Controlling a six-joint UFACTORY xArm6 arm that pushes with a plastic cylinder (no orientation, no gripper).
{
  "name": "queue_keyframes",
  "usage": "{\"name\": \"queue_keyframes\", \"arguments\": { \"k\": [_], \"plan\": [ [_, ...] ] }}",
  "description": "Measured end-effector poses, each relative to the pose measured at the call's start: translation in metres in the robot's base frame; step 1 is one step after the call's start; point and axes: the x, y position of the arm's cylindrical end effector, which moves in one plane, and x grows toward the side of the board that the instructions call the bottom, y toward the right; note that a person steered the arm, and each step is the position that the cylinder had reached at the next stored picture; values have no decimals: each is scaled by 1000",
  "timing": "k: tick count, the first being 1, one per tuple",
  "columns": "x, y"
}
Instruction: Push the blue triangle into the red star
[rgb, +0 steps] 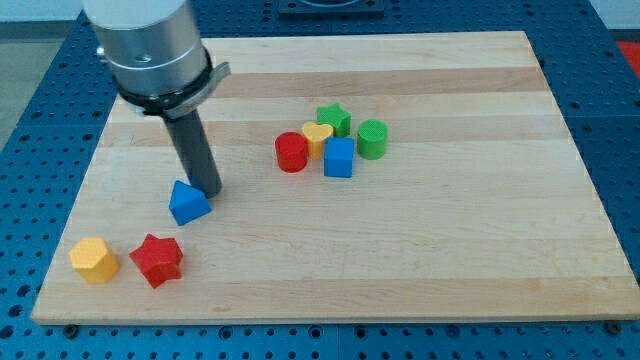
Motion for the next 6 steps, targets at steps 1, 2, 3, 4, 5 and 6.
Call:
{"name": "queue_keyframes", "arguments": {
  "k": [1,2,3,4,5,6],
  "plan": [
    [1,-24],
    [8,-41],
    [20,-43],
    [32,-43],
    [44,-43],
    [51,-43]
  ]
}}
